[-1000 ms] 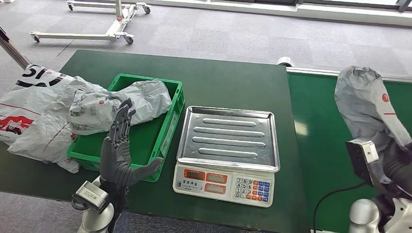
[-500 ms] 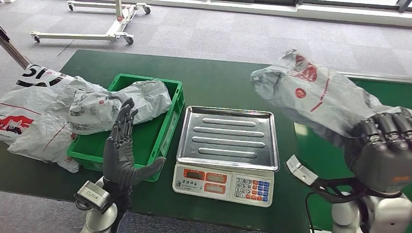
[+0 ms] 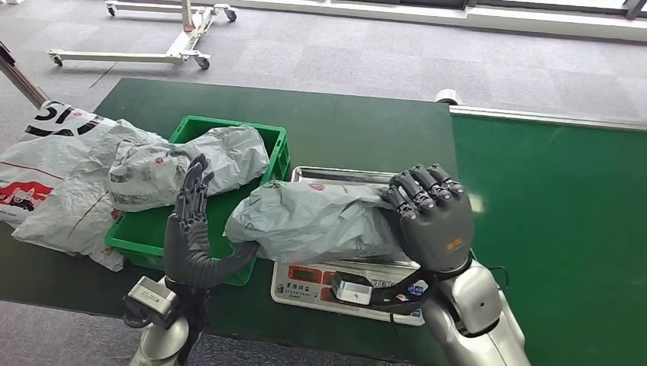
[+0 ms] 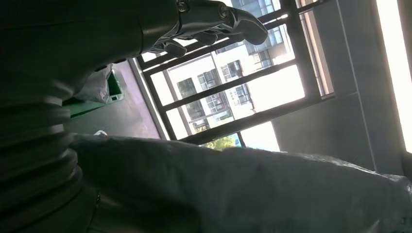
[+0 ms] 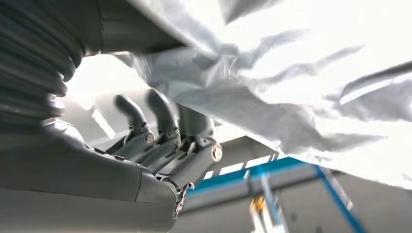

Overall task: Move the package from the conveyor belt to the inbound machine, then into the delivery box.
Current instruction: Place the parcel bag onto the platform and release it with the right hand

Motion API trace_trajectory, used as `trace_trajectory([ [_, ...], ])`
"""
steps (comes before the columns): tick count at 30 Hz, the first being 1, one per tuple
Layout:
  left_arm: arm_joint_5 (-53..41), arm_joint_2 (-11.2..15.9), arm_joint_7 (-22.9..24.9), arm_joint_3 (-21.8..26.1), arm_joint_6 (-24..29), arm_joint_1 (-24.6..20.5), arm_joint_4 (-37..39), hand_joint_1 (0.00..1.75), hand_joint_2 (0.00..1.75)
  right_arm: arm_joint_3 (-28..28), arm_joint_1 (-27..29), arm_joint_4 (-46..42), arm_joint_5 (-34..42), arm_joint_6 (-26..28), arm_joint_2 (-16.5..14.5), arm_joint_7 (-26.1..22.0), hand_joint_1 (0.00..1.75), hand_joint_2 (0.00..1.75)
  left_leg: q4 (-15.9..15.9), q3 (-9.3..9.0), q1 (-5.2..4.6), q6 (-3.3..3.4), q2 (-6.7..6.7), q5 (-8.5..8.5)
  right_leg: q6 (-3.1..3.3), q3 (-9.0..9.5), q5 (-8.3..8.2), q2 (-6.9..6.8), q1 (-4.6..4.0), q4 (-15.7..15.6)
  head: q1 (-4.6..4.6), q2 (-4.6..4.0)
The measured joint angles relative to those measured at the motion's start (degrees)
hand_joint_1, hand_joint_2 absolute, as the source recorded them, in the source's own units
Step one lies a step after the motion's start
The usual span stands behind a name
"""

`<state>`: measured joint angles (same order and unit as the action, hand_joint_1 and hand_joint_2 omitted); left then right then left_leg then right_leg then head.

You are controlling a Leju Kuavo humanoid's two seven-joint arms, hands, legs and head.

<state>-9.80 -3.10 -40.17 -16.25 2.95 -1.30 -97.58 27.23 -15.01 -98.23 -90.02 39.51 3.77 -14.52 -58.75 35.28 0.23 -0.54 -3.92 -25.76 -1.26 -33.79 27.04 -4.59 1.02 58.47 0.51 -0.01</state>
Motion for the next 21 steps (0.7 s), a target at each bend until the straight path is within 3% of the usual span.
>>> trace_trajectory([
  [3,-0.87,0.03,-0.01,-0.57,0.73,-0.01,0.62,0.0,1.75,7.31,-1.72,3.18,0.02,-0.74,2.92,7.54,0.0,0.0,0.0,0.0,0.0,-0.01,-0.03,-0.01,0.0,-0.01,0.0,0.03,0.0,0.0,0.01,0.01],
  [5,-1.13,0.05,-0.01,-0.75,0.91,-0.04,1.03,0.0,1.75,11.84,-2.93,5.96,0.01,-0.22,4.57,10.62,0.0,0.0,0.0,-0.01,0.0,-0.01,-0.06,-0.02,0.0,-0.02,0.0,0.05,0.0,0.0,0.01,0.01],
  [9,-1.76,0.1,-0.02,-0.84,1.14,-0.04,1.74,0.0,1.75,16.8,-3.79,11.3,0.3,0.19,5.81,10.48,0.0,0.0,0.0,-0.01,0.0,-0.02,-0.04,-0.01,0.0,-0.03,0.0,0.03,-0.03,0.0,0.01,0.01],
  [14,-2.45,0.21,-0.03,-0.84,1.98,0.09,2.12,0.0,1.75,18.39,-4.27,17.13,5.53,-0.61,6.23,5.99,0.0,0.0,0.0,-0.01,0.0,-0.02,-0.05,-0.01,0.0,-0.02,0.0,0.04,-0.04,0.0,0.0,0.01],
  [21,-2.63,0.28,-0.02,-0.84,2.26,0.22,2.22,0.0,1.75,18.81,-4.83,20.64,7.15,-1.34,6.44,5.04,0.0,0.0,0.0,-0.01,0.0,-0.02,-0.05,-0.01,0.0,-0.01,0.0,0.03,-0.03,0.0,-0.01,0.01],
])
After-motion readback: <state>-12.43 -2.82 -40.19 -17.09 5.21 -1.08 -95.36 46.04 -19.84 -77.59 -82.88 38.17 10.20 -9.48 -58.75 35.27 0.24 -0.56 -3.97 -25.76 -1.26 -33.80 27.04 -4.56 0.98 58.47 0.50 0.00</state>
